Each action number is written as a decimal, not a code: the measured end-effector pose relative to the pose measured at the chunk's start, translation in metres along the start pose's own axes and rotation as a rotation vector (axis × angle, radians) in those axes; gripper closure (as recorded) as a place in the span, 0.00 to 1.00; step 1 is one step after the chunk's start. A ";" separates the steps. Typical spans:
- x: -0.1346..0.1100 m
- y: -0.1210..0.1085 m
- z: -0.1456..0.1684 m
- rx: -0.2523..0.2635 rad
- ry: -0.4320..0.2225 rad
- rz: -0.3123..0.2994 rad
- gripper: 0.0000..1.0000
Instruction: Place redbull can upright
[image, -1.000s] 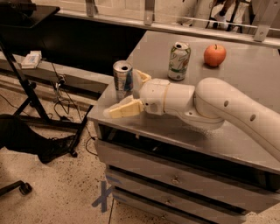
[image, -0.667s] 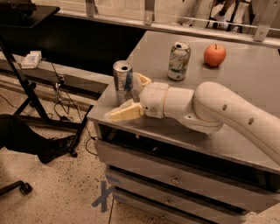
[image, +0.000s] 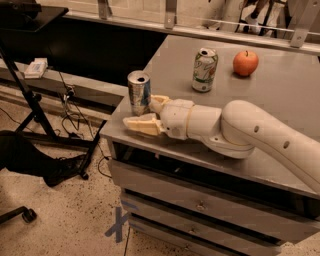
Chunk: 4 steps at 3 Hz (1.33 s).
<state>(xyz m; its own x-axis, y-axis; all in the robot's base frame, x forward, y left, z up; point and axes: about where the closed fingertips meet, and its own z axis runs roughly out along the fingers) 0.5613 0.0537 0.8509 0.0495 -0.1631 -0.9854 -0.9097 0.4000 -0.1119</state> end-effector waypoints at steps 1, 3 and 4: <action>-0.001 -0.001 0.001 0.003 -0.007 -0.009 0.65; -0.055 -0.029 -0.004 -0.011 -0.005 -0.184 1.00; -0.055 -0.028 -0.004 -0.016 -0.003 -0.188 1.00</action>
Offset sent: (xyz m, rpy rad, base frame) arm 0.0247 -0.0114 0.0493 -0.0239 -0.1335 0.0119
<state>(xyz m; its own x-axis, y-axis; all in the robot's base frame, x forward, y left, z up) 0.5826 0.0484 0.9089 0.2205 -0.2310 -0.9476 -0.8905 0.3487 -0.2922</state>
